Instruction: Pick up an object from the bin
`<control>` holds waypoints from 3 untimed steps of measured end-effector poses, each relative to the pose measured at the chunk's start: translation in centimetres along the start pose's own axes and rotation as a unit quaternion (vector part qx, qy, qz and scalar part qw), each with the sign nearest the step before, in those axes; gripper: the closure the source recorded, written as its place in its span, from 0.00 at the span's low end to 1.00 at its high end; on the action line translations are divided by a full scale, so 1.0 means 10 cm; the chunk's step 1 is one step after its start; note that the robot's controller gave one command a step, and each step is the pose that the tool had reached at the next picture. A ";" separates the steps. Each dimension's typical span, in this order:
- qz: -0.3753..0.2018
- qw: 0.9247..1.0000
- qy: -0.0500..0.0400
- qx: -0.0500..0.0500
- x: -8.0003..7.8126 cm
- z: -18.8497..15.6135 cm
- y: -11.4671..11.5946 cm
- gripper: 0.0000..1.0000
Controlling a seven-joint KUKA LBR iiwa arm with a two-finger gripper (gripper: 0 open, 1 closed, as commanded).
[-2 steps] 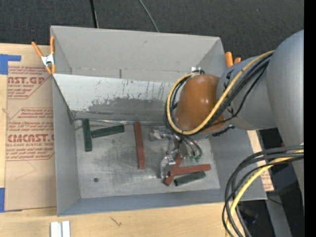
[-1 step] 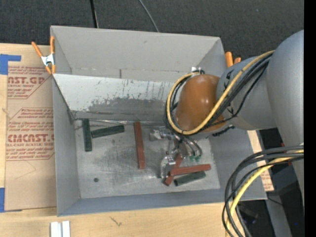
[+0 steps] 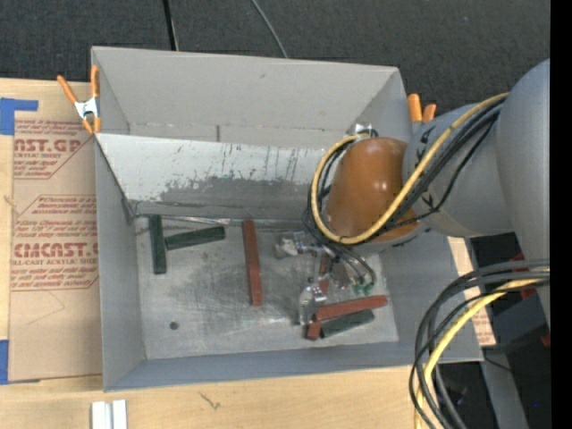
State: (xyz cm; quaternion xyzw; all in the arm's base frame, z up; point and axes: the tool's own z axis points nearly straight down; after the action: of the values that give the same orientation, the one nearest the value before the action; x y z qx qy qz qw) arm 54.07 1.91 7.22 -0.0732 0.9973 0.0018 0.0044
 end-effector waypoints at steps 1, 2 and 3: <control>-0.001 1.000 0.005 0.002 0.12 -0.30 0.00 0.00; -0.027 1.000 0.004 0.000 0.48 -0.18 -0.25 0.00; -0.068 0.998 0.008 0.001 0.49 0.00 -0.96 1.00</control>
Offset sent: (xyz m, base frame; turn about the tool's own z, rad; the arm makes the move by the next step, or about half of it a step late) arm -0.0617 -0.0622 0.0058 -0.0782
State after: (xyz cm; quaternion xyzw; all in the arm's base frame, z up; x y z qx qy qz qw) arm 50.63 -8.34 7.16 -0.1409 0.9900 -0.0002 -0.0035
